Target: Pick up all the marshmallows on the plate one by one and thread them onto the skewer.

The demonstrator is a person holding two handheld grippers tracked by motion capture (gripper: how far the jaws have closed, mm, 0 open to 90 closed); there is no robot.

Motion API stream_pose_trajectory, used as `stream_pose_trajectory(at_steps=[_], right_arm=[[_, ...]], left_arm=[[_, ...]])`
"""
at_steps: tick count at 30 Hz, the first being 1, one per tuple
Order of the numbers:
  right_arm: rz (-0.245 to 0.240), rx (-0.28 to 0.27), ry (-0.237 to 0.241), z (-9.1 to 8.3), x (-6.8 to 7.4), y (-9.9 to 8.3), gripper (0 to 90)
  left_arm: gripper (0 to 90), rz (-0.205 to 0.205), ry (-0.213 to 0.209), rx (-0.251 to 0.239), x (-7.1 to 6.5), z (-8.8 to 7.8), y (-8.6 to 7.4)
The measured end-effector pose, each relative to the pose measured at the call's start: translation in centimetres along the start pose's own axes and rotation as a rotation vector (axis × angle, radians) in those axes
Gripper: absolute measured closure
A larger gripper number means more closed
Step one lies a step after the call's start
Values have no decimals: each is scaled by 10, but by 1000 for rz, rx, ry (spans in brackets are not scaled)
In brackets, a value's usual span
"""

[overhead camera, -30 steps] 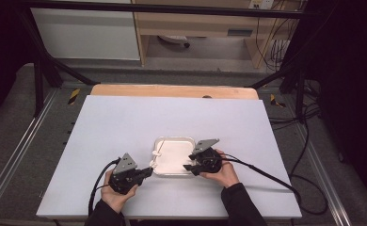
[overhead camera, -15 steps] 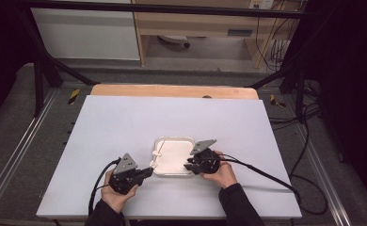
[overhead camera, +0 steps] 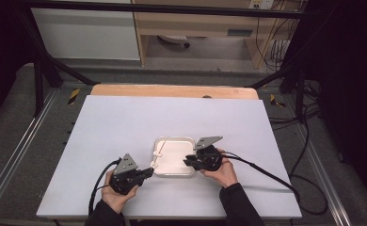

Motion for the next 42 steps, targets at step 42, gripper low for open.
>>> stream_pose_trajectory(at_steps=[42], right_arm=[[145,-407,166,-68,21,99,787]], left_arm=[[889,56,-30,20,-14,7,-1]])
Point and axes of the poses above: each handheld gripper's, and its own axes: z roughly forward along the jaws, y roughly out of its top, x roughly to its left, the point moved 9 cm from there along z, roughly forward along the jaws, and after that the axes turned 6 degrees about x, right-handed, at the moved point
